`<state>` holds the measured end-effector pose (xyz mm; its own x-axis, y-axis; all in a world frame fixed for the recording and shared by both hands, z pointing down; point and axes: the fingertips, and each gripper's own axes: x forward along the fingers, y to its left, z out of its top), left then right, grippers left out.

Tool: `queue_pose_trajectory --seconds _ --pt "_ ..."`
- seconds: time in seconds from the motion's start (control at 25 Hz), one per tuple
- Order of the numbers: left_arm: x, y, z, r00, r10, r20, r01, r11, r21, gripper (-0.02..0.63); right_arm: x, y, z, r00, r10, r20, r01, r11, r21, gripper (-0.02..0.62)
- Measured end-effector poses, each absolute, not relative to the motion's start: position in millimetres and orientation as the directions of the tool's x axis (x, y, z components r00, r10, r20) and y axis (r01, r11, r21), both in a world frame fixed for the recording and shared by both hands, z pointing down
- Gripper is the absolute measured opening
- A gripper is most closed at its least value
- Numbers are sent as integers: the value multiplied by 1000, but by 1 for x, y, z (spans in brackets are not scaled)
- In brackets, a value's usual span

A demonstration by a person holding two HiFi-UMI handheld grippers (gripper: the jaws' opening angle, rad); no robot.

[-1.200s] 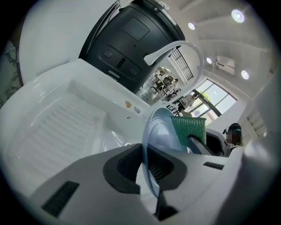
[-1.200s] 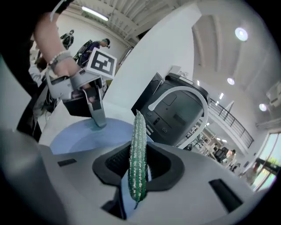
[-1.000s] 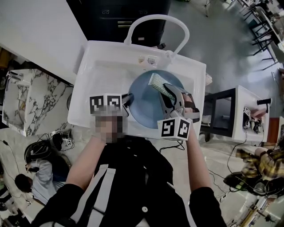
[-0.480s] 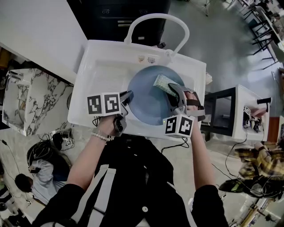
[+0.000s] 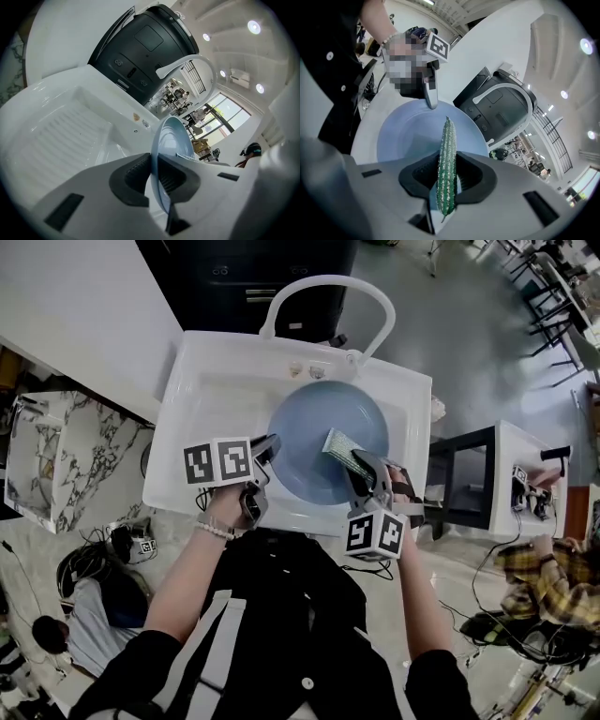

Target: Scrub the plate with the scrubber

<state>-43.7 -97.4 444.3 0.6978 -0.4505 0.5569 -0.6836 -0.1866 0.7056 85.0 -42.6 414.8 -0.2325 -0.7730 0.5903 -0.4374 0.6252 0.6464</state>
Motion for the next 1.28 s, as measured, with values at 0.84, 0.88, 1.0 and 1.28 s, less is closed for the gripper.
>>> queue_pose_trajectory --seconds 0.84,0.88,1.0,1.28 --pt "-37 -102 450 718 -429 549 -662 -177 728 34 -1 25 412 -537 -522 663 -447 842 301 95" --pt "-37 -101 450 719 -423 551 -663 -184 725 34 -2 23 407 -554 -528 643 -460 839 291 95" --pt "-36 -101 448 726 -420 544 -657 -190 730 34 8 8 392 -549 -590 593 -508 798 324 95" --pt "-36 -101 444 737 -410 537 -652 -219 726 32 55 -59 370 -400 -769 499 -550 636 541 95"
